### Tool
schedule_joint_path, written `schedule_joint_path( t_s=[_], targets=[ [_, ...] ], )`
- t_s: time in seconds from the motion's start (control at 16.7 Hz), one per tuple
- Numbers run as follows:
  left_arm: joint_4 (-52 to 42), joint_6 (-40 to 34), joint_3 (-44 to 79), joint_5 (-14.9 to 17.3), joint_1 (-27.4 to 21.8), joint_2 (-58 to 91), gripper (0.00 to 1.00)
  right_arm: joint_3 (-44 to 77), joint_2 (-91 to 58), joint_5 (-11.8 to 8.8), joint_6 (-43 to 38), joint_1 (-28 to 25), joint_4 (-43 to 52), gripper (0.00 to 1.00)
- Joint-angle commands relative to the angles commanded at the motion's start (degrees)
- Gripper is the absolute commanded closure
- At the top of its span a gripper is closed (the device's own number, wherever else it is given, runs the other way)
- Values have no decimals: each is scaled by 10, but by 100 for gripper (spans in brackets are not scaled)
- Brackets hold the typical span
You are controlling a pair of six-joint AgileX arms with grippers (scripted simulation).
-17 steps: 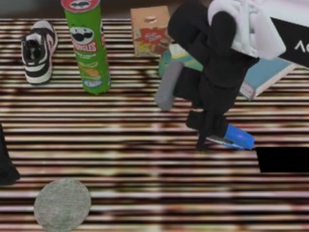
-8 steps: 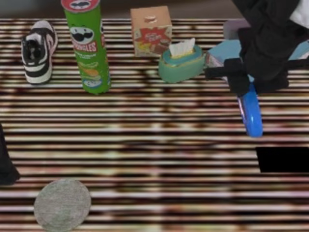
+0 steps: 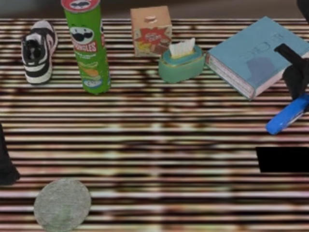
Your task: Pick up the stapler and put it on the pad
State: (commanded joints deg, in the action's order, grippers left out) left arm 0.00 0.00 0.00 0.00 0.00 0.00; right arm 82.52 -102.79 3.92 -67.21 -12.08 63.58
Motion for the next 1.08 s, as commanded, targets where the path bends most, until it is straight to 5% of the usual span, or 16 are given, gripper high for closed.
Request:
schedule_joint_path(
  t_s=[0.48,1.08],
  targets=[
    [0,0,0,0,0,0,0,-66,46,-32,-243,89,26,100],
    [0,0,0,0,0,0,0,-97,31,-35,-261,82,-15,100]
  ],
)
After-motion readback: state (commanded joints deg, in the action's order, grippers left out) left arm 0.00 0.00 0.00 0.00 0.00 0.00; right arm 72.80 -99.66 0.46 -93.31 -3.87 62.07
